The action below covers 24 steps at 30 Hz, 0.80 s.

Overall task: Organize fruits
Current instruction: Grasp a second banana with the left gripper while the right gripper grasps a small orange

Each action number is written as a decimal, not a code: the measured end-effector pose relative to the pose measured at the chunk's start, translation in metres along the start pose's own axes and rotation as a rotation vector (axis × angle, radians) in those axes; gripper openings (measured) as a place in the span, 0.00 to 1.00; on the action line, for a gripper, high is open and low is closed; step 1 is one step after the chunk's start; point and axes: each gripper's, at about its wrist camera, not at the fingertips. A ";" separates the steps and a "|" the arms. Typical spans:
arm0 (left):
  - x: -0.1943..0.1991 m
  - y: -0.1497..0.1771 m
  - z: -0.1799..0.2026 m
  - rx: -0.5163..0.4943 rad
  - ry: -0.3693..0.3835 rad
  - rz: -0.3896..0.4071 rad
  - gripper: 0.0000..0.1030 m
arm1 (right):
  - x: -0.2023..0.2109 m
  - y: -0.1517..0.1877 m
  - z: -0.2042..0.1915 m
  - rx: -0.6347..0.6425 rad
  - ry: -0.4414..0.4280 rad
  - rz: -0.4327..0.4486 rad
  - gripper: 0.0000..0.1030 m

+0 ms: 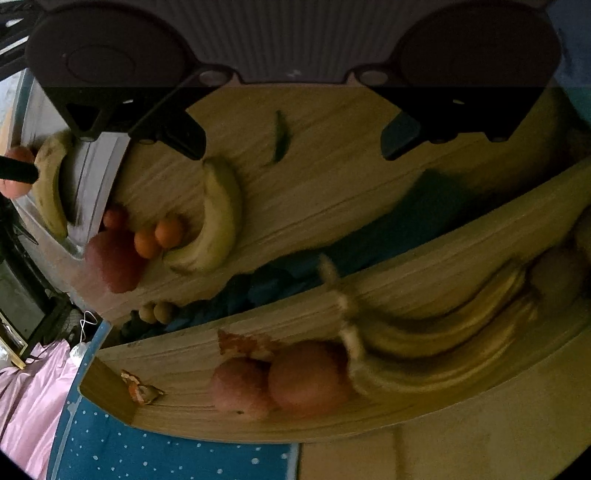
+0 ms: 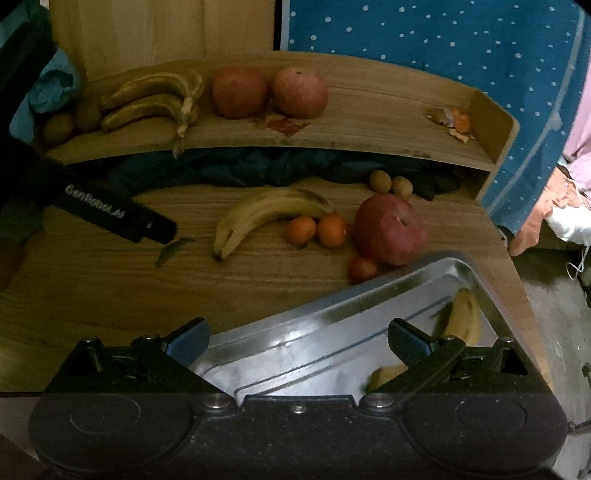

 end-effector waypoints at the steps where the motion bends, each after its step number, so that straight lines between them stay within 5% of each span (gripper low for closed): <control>1: -0.003 -0.004 0.003 -0.002 0.003 0.001 1.00 | -0.004 -0.002 0.001 0.010 -0.006 0.002 0.99; 14: -0.047 -0.041 0.031 -0.051 0.000 -0.047 1.00 | -0.048 -0.023 0.020 0.033 -0.077 -0.015 0.99; 24: -0.063 -0.056 0.042 -0.102 0.013 -0.062 0.99 | -0.064 -0.036 0.020 0.043 -0.203 0.007 0.85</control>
Point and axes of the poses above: each gripper's, at about its wrist camera, not at the fingertips, and x roughly against the way its jaws point, z to its right, y to its underside, and after that the axes turned 4 degrees about -x, right-handed
